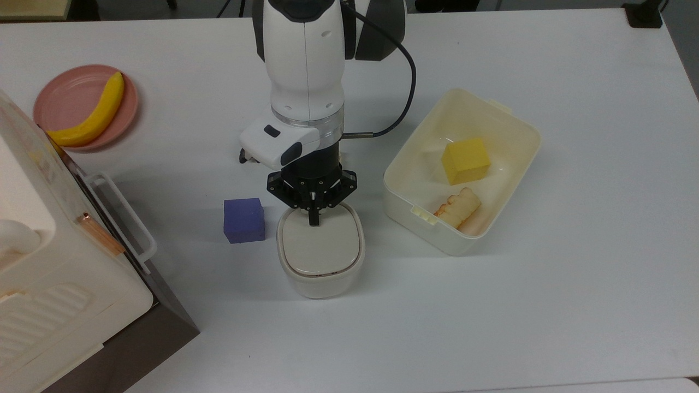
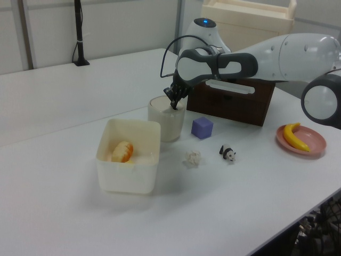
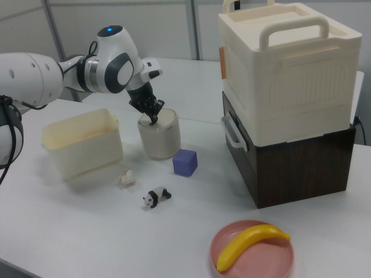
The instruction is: Open the trash can
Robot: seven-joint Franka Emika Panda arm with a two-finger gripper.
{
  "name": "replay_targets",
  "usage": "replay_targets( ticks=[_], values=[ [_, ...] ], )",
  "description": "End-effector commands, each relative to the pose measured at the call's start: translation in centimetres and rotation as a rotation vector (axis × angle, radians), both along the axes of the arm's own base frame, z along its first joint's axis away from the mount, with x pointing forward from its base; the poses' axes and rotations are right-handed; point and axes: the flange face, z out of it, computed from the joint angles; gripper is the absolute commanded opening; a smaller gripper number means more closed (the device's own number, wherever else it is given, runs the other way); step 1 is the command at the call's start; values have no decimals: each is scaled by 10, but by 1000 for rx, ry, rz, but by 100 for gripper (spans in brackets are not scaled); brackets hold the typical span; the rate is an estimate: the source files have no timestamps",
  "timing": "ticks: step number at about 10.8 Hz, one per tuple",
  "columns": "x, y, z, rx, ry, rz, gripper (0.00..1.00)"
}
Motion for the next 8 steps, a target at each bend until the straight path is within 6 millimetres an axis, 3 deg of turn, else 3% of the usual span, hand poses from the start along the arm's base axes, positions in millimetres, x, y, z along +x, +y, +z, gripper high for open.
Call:
replay_targets(
  ticks=[1, 3, 5, 6, 8],
  values=[
    [-20, 1, 67, 0, -37, -22, 0],
    [-49, -6, 111, -8, 10, -32, 0],
    [-89, -19, 136, -26, 74, -42, 1],
    [-108, -23, 147, -39, 120, -29, 19],
    [-132, -26, 154, -54, 236, -19, 74]
  ],
)
